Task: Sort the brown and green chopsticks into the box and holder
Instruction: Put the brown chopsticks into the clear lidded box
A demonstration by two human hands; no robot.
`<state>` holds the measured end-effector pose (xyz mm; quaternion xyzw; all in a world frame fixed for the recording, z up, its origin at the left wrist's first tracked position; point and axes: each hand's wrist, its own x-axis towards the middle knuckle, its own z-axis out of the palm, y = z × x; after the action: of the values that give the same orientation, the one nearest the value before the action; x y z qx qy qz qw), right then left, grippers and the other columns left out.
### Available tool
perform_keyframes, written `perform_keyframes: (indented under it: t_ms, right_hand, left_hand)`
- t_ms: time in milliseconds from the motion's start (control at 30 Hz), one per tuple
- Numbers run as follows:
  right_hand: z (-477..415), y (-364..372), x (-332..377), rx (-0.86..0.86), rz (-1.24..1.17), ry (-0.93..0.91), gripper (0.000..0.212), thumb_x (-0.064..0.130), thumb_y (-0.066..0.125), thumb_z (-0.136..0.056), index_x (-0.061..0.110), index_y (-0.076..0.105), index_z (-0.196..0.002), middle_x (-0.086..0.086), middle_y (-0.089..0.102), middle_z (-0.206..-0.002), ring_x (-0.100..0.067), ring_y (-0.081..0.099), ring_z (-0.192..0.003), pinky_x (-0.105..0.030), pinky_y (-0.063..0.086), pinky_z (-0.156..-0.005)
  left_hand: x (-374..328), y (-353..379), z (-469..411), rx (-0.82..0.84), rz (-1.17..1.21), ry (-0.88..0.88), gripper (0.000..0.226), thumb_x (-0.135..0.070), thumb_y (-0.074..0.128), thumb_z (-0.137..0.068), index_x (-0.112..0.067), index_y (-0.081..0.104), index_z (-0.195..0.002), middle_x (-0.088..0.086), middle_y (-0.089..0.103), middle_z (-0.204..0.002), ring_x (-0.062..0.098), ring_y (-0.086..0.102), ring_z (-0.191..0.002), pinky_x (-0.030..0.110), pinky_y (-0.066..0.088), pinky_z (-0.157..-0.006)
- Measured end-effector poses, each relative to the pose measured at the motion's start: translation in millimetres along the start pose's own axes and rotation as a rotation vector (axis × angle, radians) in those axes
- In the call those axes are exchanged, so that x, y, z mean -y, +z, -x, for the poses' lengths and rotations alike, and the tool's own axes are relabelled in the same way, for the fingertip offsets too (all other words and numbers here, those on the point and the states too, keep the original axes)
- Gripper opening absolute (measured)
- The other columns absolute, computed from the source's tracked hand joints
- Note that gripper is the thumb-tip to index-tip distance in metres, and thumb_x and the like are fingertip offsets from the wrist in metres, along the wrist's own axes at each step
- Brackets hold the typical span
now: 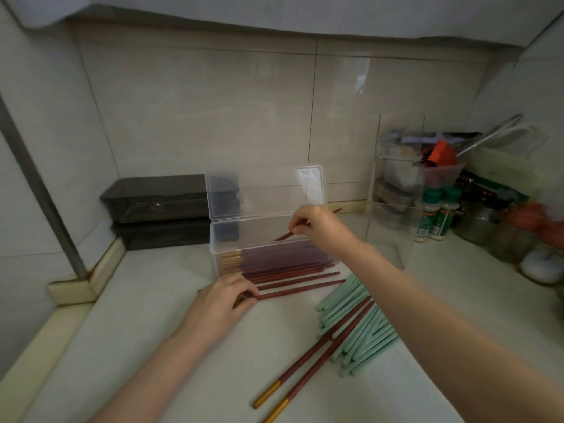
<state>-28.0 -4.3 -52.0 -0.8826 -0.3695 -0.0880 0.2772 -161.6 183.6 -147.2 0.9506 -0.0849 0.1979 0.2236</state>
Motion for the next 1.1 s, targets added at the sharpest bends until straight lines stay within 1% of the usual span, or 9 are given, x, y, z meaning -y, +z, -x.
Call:
perform_keyframes:
  t_ms: [67,200,367,467,633,767,867,1000,1100]
  right_hand:
    - [6.7,3.6,-1.3,-0.022,-0.044,0.016,0.011,0.005,0.061,-0.087,0.006,0.070,-0.093,-0.006,0.067,-0.095,-0.013,0.057,-0.085,-0.018,0.043,-0.078]
    - [29.9,6.4,-9.8,-0.208,-0.051,-0.064,0.010,0.005,0.062,-0.086,0.008,0.071,-0.090,-0.004,0.066,-0.090,-0.016,0.058,-0.088,-0.026,0.045,-0.081]
    - [67.5,18.9,-16.0,-0.339,-0.093,-0.119,0.008,0.005,0.064,-0.085,0.009,0.070,-0.088,0.002,0.062,-0.085,-0.013,0.057,-0.082,-0.023,0.045,-0.076]
    - [80.1,32.0,-26.6,-0.303,-0.104,-0.067,0.009,0.006,0.065,-0.085,0.012,0.070,-0.090,0.002,0.063,-0.087,-0.012,0.056,-0.083,-0.024,0.045,-0.077]
    - [86.5,52.5,-43.1,-0.089,0.004,0.053,0.027,0.006,0.069,-0.078,0.011,0.067,-0.105,-0.007,0.064,-0.101,-0.028,0.056,-0.099,-0.038,0.044,-0.090]
    - [82.3,51.3,-41.7,-0.009,0.027,0.042,0.016,0.008,0.069,-0.080,0.010,0.071,-0.096,-0.010,0.061,-0.095,-0.028,0.053,-0.094,-0.036,0.044,-0.086]
    - [80.9,49.7,-44.1,-0.006,-0.017,0.059,0.010,0.007,0.071,-0.078,0.009,0.071,-0.087,-0.003,0.058,-0.088,-0.026,0.054,-0.090,-0.033,0.044,-0.083]
    - [81.0,48.1,-44.0,0.014,-0.007,0.060,0.009,0.009,0.072,-0.077,0.011,0.069,-0.085,0.004,0.053,-0.085,-0.021,0.053,-0.088,-0.025,0.040,-0.078]
    - [81.0,43.1,-41.4,0.045,0.007,0.033,0.008,0.012,0.072,-0.077,0.012,0.068,-0.085,0.005,0.055,-0.085,-0.019,0.053,-0.089,-0.025,0.040,-0.079]
  left_hand:
    - [-1.1,-0.7,-0.2,-0.014,0.015,-0.011,0.009,-0.028,0.067,-0.081,-0.031,0.065,-0.089,-0.019,0.058,-0.090,-0.004,0.053,-0.082,0.029,0.050,-0.075]
    - [-0.3,-1.6,-1.2,-0.050,0.123,-0.017,0.008,-0.027,0.062,-0.083,-0.030,0.063,-0.090,-0.019,0.055,-0.091,-0.001,0.056,-0.085,0.028,0.049,-0.078]
    - [-4.4,-8.8,-4.1,-0.121,0.206,-0.049,0.011,-0.016,0.063,-0.085,-0.024,0.066,-0.092,-0.019,0.054,-0.092,-0.007,0.054,-0.089,0.005,0.038,-0.077]
    - [-3.4,-20.2,-8.4,-0.207,0.223,-0.081,0.013,-0.012,0.064,-0.084,-0.023,0.067,-0.091,-0.021,0.054,-0.091,-0.013,0.052,-0.088,0.002,0.036,-0.077]
    - [-13.5,-40.9,-15.9,-0.271,0.180,-0.074,0.012,-0.014,0.062,-0.084,-0.021,0.068,-0.092,-0.018,0.054,-0.091,-0.007,0.053,-0.089,0.005,0.038,-0.070]
    - [-29.0,-55.2,-26.0,-0.281,0.209,-0.015,0.013,-0.010,0.064,-0.082,-0.020,0.068,-0.090,-0.014,0.057,-0.091,-0.004,0.053,-0.089,0.001,0.035,-0.075]
    - [-29.4,-63.0,-46.2,-0.289,0.211,-0.044,0.016,-0.010,0.064,-0.082,-0.022,0.068,-0.091,-0.014,0.057,-0.089,-0.001,0.055,-0.087,0.004,0.037,-0.076]
    - [-22.4,-62.0,-80.0,-0.186,0.173,-0.133,0.016,-0.011,0.063,-0.084,-0.022,0.068,-0.095,-0.006,0.059,-0.092,0.002,0.056,-0.084,0.011,0.040,-0.073]
    - [-14.0,-56.1,-96.8,-0.028,0.130,-0.195,0.016,-0.011,0.062,-0.085,-0.022,0.068,-0.093,-0.003,0.061,-0.096,0.010,0.057,-0.087,0.025,0.046,-0.084]
